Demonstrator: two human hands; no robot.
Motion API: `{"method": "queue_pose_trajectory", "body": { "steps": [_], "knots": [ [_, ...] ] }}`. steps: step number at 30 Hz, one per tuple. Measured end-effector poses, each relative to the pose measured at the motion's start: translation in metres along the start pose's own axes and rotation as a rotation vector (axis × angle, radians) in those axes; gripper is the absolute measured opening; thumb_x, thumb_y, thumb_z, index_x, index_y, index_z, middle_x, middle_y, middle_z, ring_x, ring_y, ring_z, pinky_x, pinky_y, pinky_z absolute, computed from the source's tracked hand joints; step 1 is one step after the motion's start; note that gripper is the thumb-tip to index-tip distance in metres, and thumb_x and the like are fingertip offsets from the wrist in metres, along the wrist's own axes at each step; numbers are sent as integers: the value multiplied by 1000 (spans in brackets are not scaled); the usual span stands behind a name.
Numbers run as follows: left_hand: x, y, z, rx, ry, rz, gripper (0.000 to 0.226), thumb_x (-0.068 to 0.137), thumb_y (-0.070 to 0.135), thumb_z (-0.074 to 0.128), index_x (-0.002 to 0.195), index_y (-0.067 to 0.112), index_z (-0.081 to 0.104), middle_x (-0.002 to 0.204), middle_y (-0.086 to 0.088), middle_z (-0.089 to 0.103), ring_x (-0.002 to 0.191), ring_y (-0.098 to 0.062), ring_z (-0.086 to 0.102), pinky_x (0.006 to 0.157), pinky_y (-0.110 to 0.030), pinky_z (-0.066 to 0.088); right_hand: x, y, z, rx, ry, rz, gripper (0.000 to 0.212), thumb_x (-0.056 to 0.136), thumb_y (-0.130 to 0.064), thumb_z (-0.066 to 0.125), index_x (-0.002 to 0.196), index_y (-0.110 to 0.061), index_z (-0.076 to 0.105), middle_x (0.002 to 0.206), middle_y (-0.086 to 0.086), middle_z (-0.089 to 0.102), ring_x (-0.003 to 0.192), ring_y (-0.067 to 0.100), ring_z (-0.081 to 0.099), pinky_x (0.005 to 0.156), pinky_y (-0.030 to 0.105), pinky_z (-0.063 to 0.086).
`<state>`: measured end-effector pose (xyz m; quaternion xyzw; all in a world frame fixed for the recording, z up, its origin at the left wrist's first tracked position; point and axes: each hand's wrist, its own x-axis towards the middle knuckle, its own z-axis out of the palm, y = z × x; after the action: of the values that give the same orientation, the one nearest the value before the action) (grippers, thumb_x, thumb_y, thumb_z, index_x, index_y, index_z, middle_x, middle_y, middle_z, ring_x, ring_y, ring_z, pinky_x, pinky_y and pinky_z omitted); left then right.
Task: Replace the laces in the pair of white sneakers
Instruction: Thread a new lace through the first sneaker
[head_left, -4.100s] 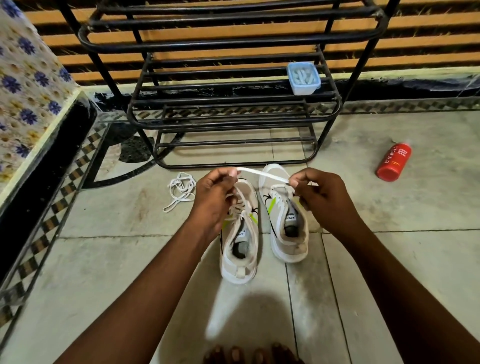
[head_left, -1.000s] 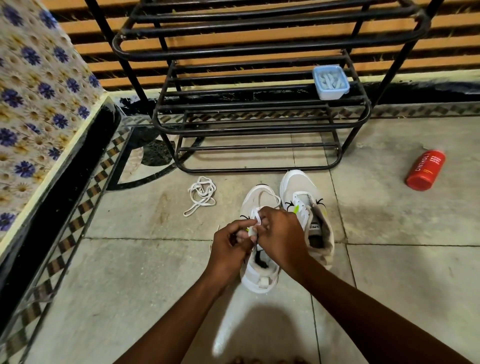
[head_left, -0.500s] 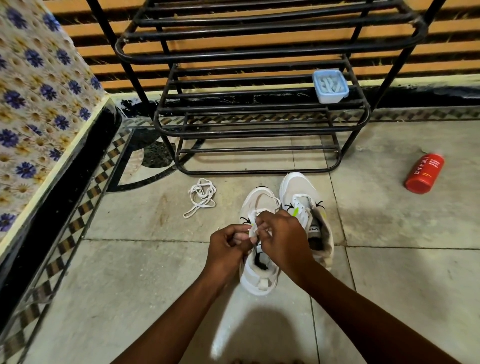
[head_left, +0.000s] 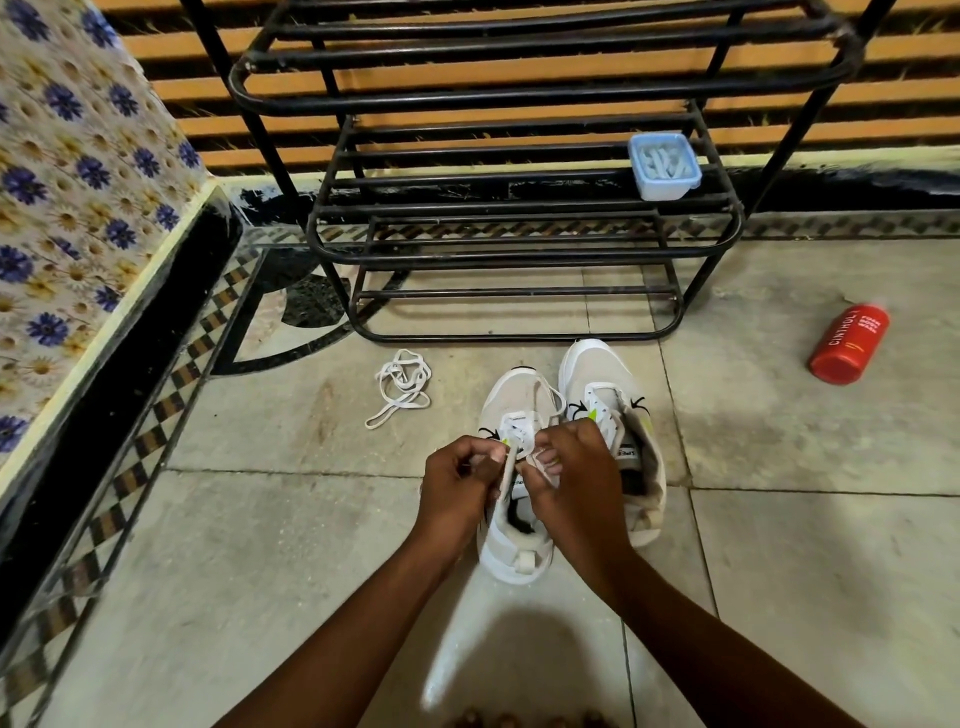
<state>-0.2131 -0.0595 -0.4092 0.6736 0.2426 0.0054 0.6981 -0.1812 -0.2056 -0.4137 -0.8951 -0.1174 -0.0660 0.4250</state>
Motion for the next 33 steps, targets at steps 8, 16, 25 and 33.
{"method": "queue_pose_trajectory", "body": {
  "steps": [8,16,25,33],
  "knots": [
    [8,5,5,221,71,119,15,93,16,63,80,24,63,75,7,68,70,-14,60,74,-43,51,-15,18,11,9,-43,-158,16,98,-22,52,92,-12,62,100,5,56,91,30,63,80,47,53],
    [22,55,-14,157,202,435,13,109,9,45,96,10,46,83,1,72,82,-19,71,81,-44,57,-18,26,13,-65,-64,-174,31,100,-28,43,93,-8,66,97,7,59,87,32,64,77,47,55],
    [46,52,-41,986,-396,764,14,99,24,51,101,18,63,93,4,55,86,-17,48,74,-38,43,-19,26,14,-57,-69,-156,29,100,-29,41,93,-12,63,97,3,57,87,28,63,75,45,55],
    [47,43,-51,634,-56,610,24,99,16,58,82,32,63,87,12,68,84,-3,62,78,-35,44,-22,25,8,-112,-41,-199,28,99,-25,43,94,-10,66,101,3,62,90,24,66,76,37,53]
  ]
}}
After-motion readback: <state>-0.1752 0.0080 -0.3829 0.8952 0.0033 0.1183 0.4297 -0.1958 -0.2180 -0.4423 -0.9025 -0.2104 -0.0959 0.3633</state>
